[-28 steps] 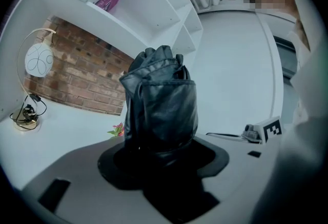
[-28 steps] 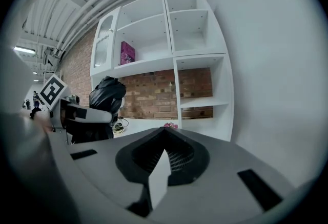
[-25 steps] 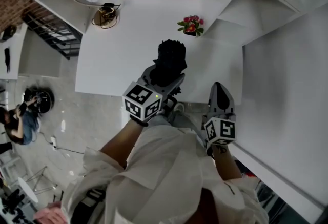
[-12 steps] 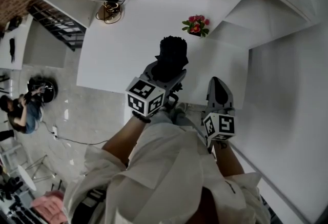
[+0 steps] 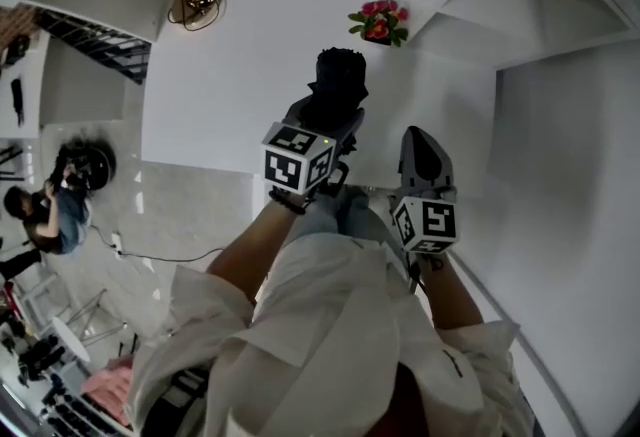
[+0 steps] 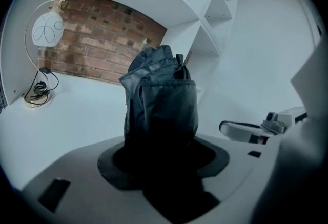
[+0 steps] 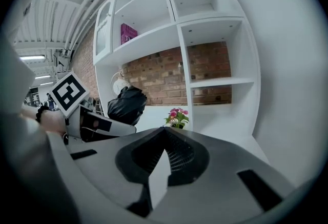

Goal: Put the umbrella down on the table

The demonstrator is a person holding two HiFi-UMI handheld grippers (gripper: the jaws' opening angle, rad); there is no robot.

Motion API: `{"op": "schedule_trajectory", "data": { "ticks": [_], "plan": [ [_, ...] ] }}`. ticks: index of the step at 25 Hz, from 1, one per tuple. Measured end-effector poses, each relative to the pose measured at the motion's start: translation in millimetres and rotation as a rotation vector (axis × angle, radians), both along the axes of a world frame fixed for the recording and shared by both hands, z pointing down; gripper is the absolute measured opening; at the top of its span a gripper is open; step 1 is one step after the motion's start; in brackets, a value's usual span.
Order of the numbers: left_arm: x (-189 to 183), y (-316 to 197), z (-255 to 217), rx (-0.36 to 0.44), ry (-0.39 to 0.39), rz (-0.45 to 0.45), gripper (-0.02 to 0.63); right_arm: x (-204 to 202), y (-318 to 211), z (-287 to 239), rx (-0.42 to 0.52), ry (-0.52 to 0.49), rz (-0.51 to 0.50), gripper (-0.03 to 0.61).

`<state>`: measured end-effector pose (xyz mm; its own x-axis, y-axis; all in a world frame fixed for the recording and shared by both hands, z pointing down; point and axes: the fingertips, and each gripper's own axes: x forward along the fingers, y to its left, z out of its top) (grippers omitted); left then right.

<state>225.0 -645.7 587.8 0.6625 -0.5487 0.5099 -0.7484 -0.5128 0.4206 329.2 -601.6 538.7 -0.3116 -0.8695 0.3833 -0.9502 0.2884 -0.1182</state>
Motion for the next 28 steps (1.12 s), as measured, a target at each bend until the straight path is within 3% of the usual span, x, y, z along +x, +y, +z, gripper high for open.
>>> {"op": "schedule_trajectory", "data": {
  "ticks": [6,15,23,28],
  "plan": [
    [3.6,-19.6,51.1,-0.058,-0.075,-0.032,0.267,5.8,-13.8,30.0,-0.027,0.002,0.003,0.018],
    [0.8,-40.5,114.3,-0.211,-0.158,-0.115,0.272,24.8,-25.1,62.0,-0.065,-0.008,0.038,0.018],
    [-10.4,-54.7,159.2,-0.334,-0.237,-0.198,0.276,29.4,-28.9,76.3,-0.085,-0.011,0.029,0.018],
    [-13.1,-57.6,172.8,-0.369,-0.285,-0.22,0.281,33.8,-30.7,82.2,-0.093,-0.015,0.034,0.018]
  ]
}}
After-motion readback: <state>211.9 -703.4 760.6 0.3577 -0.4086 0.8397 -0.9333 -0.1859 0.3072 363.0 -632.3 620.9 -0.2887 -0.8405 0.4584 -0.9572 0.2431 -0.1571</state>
